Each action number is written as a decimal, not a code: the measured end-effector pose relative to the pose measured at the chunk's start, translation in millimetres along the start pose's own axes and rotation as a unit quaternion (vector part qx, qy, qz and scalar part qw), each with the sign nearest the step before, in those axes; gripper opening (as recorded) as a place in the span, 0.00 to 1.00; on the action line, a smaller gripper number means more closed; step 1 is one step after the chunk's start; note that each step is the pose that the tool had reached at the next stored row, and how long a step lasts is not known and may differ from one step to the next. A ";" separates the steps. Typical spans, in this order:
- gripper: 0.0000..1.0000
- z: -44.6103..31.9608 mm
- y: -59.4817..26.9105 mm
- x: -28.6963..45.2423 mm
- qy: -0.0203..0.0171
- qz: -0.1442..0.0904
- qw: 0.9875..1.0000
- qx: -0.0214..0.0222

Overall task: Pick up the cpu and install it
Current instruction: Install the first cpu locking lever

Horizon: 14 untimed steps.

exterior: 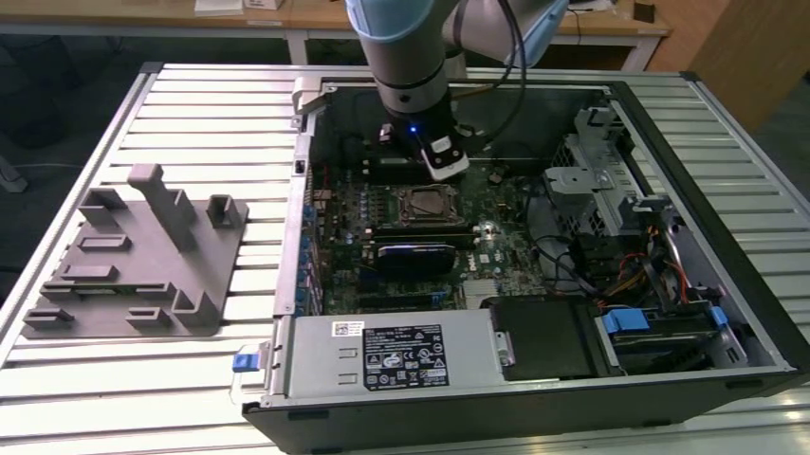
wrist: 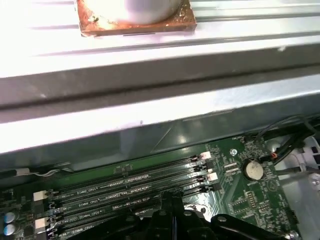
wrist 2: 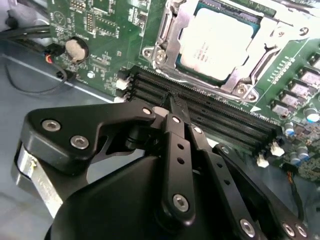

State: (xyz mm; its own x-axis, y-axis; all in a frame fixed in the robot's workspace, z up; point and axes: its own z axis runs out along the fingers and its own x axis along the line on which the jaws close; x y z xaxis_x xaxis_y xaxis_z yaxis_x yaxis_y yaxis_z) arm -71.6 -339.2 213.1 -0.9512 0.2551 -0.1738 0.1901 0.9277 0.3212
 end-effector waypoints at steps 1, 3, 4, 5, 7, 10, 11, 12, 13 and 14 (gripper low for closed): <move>0.11 -0.6 0.2 -0.2 0.000 0.000 1.000 0.000; 0.11 -0.5 0.2 -0.2 0.000 0.001 1.000 0.000; 0.11 -0.5 0.2 -0.2 0.000 0.001 1.000 0.000; 0.11 -0.6 0.2 -0.2 0.000 0.001 1.000 0.000; 0.11 -0.7 0.3 -0.2 -0.003 0.002 1.000 0.008; 0.11 -0.5 0.3 -0.8 -0.004 0.004 1.000 0.024; 0.11 -0.4 0.4 -1.2 -0.003 0.004 1.000 0.031; 0.11 0.0 0.7 -2.5 -0.002 0.003 0.999 0.045; 0.11 0.2 0.9 -3.3 -0.001 0.001 0.999 0.054; 0.11 0.4 1.0 -4.1 0.000 0.000 0.998 0.064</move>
State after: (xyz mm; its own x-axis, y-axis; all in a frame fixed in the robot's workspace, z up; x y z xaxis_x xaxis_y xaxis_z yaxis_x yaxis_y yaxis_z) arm -67.4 -339.2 213.8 -0.9514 0.2547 -0.1730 0.2193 0.9549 0.2000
